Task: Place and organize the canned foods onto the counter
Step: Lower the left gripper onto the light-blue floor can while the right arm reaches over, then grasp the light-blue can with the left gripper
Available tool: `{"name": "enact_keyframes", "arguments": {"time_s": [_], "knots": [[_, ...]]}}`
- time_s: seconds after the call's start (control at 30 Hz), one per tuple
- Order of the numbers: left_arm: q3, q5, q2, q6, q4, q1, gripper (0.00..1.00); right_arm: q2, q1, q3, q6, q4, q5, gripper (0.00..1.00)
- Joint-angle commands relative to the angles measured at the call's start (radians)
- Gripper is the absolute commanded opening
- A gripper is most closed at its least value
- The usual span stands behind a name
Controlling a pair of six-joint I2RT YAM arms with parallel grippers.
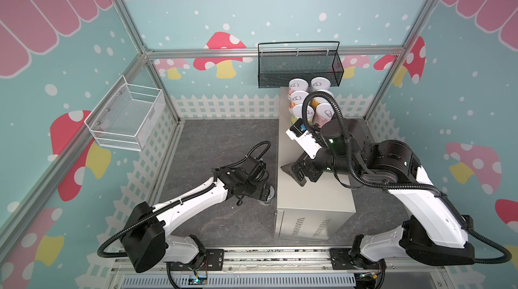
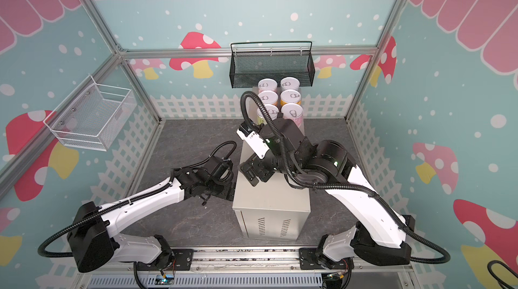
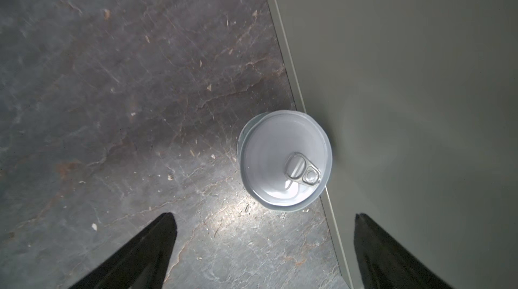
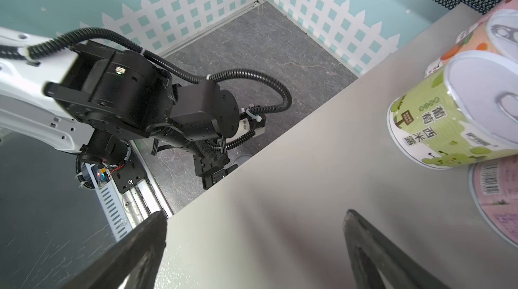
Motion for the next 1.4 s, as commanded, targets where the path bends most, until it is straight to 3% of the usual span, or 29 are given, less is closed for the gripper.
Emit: {"name": "enact_keyframes", "arguments": {"time_s": [0.0,0.33,0.8,1.37], "knots": [[-0.016,0.03,0.033,-0.074,0.013,-0.01,0.99,-0.006,0.008,0.018,-0.022,-0.032,-0.008,1.0],[-0.025,0.055,0.124,-0.105,0.099,-0.051,0.99,-0.04,0.008,-0.025,-0.004,-0.018,0.03,1.0],[-0.029,-0.142,0.185,-0.137,0.142,-0.041,0.96,-0.069,0.008,-0.084,0.0,0.028,0.044,1.0],[-0.037,-0.149,0.227,-0.074,0.18,-0.003,0.9,-0.096,0.008,-0.131,-0.004,0.077,0.04,1.0]]}}
